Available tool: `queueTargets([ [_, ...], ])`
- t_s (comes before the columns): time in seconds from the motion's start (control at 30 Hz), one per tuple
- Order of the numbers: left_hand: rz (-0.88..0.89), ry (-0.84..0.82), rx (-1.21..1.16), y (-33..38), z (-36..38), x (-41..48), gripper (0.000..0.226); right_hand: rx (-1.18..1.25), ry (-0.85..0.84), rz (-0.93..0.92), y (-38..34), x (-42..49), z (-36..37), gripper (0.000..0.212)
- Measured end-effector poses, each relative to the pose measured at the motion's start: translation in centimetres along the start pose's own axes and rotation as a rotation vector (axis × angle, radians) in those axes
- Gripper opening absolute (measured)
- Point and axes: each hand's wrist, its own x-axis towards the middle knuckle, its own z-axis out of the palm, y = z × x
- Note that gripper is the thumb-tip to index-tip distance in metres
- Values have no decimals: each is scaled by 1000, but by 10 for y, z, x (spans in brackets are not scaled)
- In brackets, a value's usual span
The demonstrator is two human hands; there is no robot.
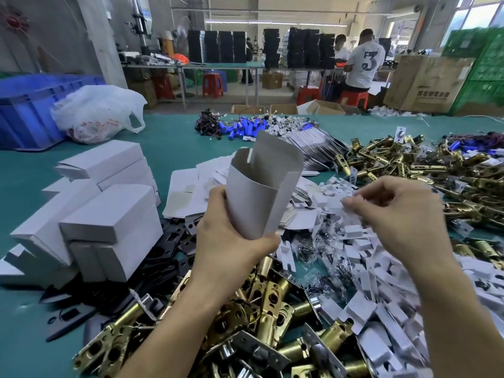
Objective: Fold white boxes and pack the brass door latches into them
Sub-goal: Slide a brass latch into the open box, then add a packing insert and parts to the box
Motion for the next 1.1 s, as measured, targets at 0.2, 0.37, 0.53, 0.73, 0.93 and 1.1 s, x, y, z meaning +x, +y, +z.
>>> queueTargets([
  [0.2, 75, -70, 187, -3, 4, -3, 66, 377, 109, -290, -58, -22, -14, 8],
  [0.37, 21, -60, 118, -3, 6, -5, 76, 235, 326, -413, -73, -28, -19, 11],
  [0.53, -204, -142, -204, -1, 6, -2, 83, 111, 221, -452, -91, -28, -3, 8],
  [0.73, -212, -121, -230, -5, 6, -2, 87, 40, 118, -382, -105, -17, 21, 18],
  [0.93, -125, 66, -37, -1, 4, -4, 82, -74, 157, -463, -123, -10, 38, 17],
  [1.1, -133, 179, -25, 7, 3, -4, 75, -263, 75, -494, -145, -18, 48, 13],
])
